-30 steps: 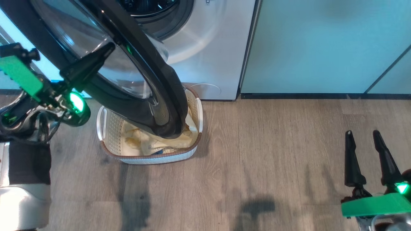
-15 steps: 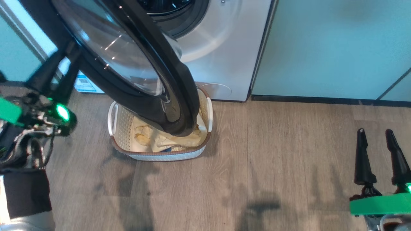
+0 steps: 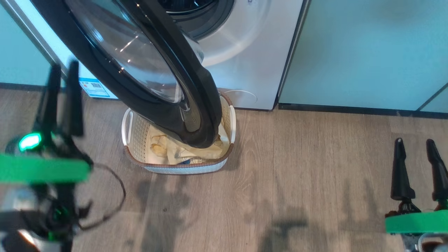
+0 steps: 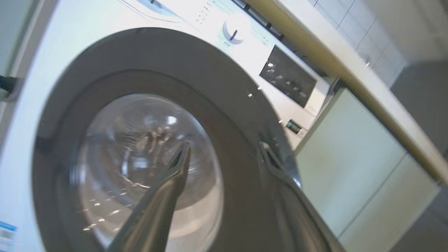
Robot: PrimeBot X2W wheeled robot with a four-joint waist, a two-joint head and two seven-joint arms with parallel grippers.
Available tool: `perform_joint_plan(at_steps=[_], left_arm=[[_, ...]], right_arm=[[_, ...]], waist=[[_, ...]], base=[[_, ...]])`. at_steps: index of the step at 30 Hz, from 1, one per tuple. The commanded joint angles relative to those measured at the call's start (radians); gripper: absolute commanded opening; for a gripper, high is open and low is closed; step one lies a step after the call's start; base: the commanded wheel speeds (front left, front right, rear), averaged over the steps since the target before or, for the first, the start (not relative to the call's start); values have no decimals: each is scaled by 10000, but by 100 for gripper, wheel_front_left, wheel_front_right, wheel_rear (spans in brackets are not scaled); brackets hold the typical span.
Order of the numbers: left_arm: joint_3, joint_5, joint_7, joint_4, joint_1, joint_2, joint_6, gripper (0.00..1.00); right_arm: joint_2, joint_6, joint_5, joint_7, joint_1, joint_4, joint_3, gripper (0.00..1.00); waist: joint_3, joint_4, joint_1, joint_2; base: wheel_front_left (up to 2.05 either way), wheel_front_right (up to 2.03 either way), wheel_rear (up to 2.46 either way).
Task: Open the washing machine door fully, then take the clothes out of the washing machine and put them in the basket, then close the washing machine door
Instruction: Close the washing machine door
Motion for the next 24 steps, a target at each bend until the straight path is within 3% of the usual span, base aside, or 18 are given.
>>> perform_joint_plan(at_steps=[1, 7, 8, 13, 17, 24], left_arm=[[119, 900, -691, 21, 78, 489, -22, 100], [361, 4385, -1336, 556, 580, -325, 249, 100], [361, 4385, -1336, 556, 580, -325, 249, 100], [620, 6412, -1342, 700, 1313, -1084, 384, 100], [495, 7299, -1343, 1117, 1929, -1367, 427, 100], [384, 7728, -1344, 1933, 2470, -1596, 458, 100]], right_arm=[[-32, -29, -54, -93, -308, -397, 181, 100], [-32, -29, -74, -93, -136, -483, 199, 100], [-32, -29, -74, -93, -136, -483, 199, 100], [-32, -29, -81, -93, 63, -472, 245, 100], [-32, -29, -139, -93, 245, -446, 311, 100], [-32, -29, -388, -93, 501, -424, 411, 100]], waist=[[-40, -15, 0, -1], [-117, -33, 0, -1], [-117, -33, 0, -1], [-273, -139, 0, -1], [-446, -235, 0, -1], [-653, -296, 0, -1]], base=[[0, 0, 0], [0, 0, 0], [0, 0, 0], [0, 0, 0], [0, 0, 0], [0, 0, 0]])
